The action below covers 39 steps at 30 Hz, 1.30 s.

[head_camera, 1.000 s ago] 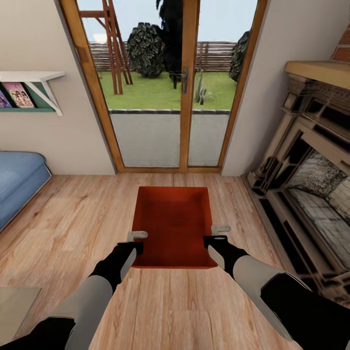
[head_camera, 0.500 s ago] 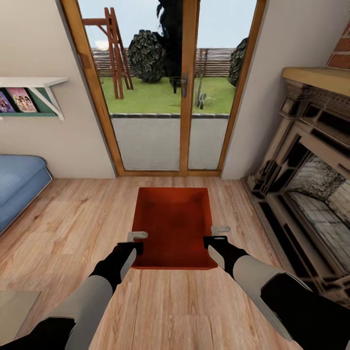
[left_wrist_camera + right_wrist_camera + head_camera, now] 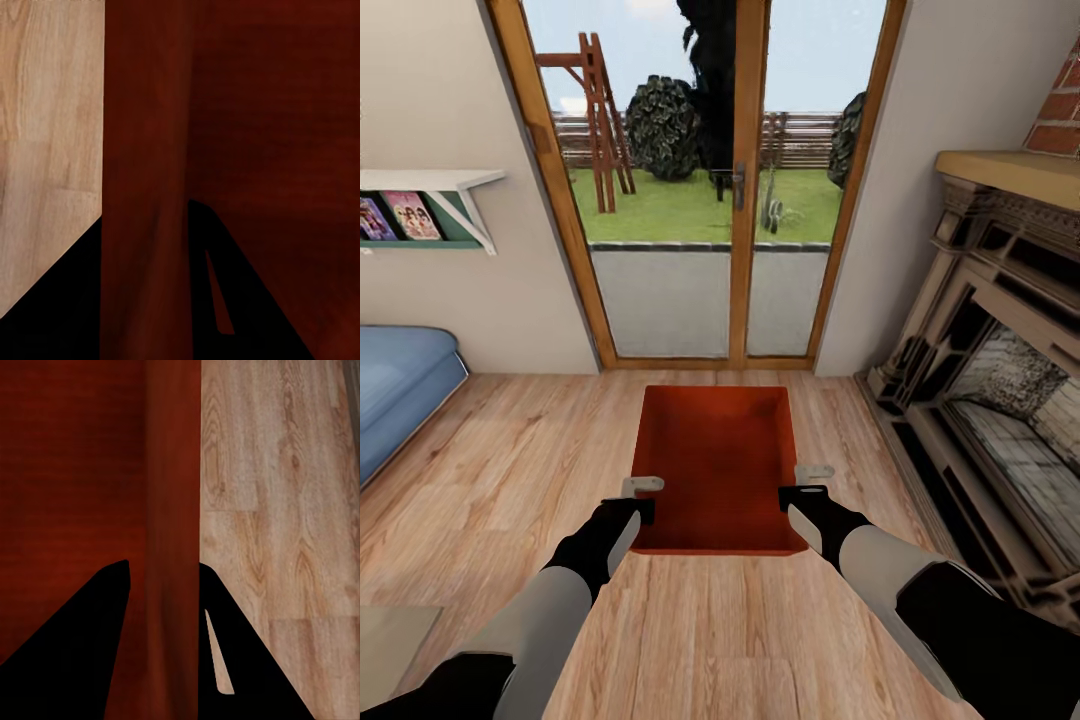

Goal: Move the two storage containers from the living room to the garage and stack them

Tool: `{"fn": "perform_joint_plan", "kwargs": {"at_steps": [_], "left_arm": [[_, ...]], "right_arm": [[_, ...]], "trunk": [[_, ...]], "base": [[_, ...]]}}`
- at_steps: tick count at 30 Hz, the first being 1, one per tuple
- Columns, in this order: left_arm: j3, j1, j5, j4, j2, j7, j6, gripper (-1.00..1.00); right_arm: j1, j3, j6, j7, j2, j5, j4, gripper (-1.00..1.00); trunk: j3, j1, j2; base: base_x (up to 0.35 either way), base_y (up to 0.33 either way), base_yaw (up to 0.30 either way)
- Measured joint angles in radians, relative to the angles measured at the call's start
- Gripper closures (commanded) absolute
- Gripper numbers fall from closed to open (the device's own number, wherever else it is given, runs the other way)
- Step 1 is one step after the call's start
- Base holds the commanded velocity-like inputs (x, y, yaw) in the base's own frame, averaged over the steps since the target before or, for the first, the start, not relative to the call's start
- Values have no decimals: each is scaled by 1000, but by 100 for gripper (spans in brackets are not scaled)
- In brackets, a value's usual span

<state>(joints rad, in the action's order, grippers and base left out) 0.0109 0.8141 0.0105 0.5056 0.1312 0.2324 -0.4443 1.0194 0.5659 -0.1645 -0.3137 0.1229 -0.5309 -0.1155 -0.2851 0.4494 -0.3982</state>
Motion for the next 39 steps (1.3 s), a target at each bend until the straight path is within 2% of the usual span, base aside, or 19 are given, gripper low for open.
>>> {"fn": "perform_joint_plan", "kwargs": {"at_steps": [39], "left_arm": [[1,0,-2,0,1,0,0,100]], "right_arm": [[0,0,0,0,0,-1,0,100]], "trunk": [[62,0,0]], "base": [[0,0,0]]}}
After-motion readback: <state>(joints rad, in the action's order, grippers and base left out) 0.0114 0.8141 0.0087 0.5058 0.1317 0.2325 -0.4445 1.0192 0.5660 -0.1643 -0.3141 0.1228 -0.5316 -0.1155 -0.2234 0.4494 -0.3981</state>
